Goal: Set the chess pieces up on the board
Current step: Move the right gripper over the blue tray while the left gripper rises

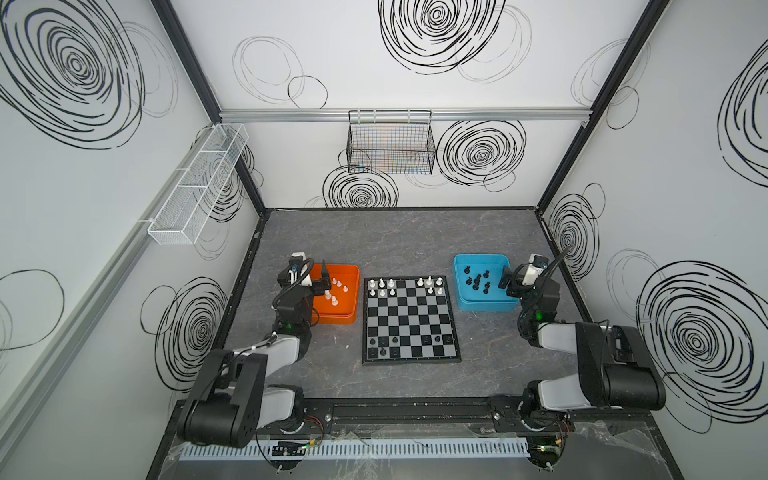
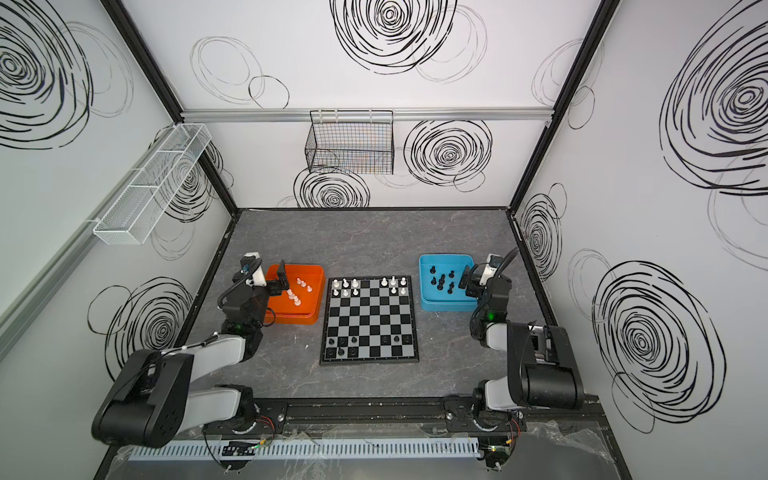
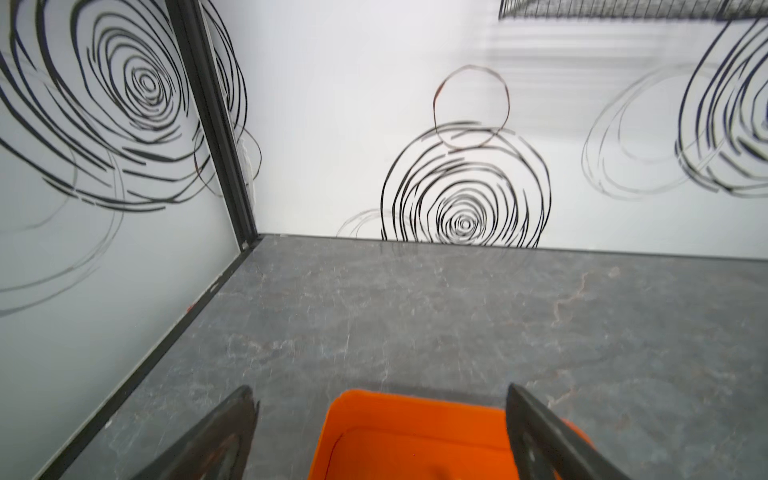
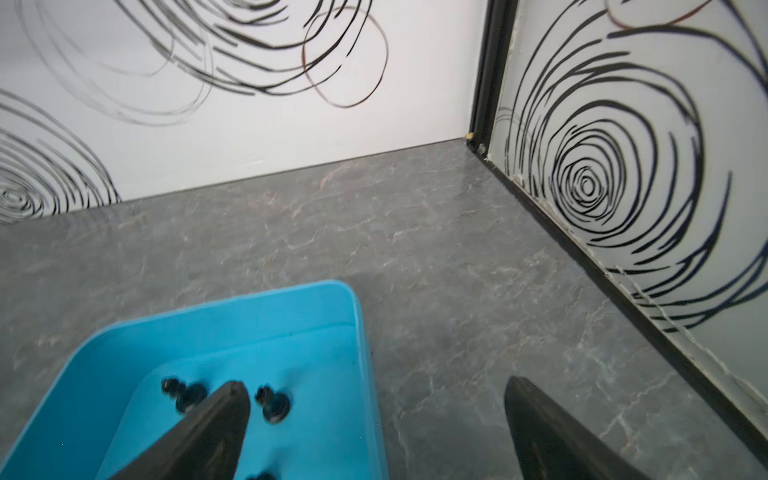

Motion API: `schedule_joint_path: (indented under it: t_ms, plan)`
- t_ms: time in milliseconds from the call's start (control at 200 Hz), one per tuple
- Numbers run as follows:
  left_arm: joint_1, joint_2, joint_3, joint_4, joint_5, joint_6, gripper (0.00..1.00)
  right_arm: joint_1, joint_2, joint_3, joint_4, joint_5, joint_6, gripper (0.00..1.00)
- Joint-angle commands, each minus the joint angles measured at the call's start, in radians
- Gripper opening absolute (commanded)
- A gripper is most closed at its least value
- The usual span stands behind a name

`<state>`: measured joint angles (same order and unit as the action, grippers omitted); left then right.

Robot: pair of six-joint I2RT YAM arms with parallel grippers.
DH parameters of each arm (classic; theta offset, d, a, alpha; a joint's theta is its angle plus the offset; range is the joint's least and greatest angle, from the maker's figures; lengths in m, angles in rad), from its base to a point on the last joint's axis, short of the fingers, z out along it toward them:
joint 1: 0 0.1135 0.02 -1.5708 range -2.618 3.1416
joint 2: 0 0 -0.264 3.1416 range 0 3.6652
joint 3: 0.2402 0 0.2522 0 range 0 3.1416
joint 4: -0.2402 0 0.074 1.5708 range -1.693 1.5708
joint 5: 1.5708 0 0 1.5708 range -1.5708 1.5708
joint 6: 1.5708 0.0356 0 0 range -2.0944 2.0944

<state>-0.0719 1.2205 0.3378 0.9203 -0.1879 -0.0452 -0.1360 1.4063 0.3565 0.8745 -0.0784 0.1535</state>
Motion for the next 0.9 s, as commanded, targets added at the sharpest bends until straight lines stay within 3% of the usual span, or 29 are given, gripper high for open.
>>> schedule_joint_path:
  t_ms: [0, 225, 325, 405, 530, 600, 735, 896]
  plan:
    - [0.007, -0.127, 0.152, -0.319, -0.029, -0.101, 0.96, -0.016, -0.088, 0.048, -0.195, -0.031, 0.093, 1.0]
    - [0.047, -0.242, 0.451, -0.787, -0.029, -0.159, 0.96, 0.053, -0.201, 0.254, -0.486, 0.07, 0.149, 1.0]
    - [0.085, -0.223, 0.579, -0.952, 0.072, -0.126, 0.96, 0.089, -0.247, 0.356, -0.584, 0.068, 0.124, 1.0]
    - [0.115, -0.201, 0.643, -1.047, 0.154, -0.119, 0.96, 0.092, -0.289, 0.384, -0.565, 0.042, 0.107, 1.0]
    - [0.119, -0.179, 0.698, -1.139, 0.225, -0.092, 0.96, 0.085, -0.358, 0.363, -0.487, 0.098, 0.258, 1.0]
    - [0.125, -0.183, 0.693, -1.149, 0.267, -0.088, 0.96, 0.042, -0.37, 0.342, -0.432, 0.028, 0.315, 1.0]
    - [0.123, -0.182, 0.653, -1.115, 0.331, -0.081, 0.96, 0.044, -0.34, 0.48, -0.671, 0.036, 0.24, 1.0]
    - [0.055, -0.087, 0.686, -1.128, 0.292, -0.001, 0.96, 0.074, -0.226, 0.642, -0.978, -0.041, 0.146, 1.0]
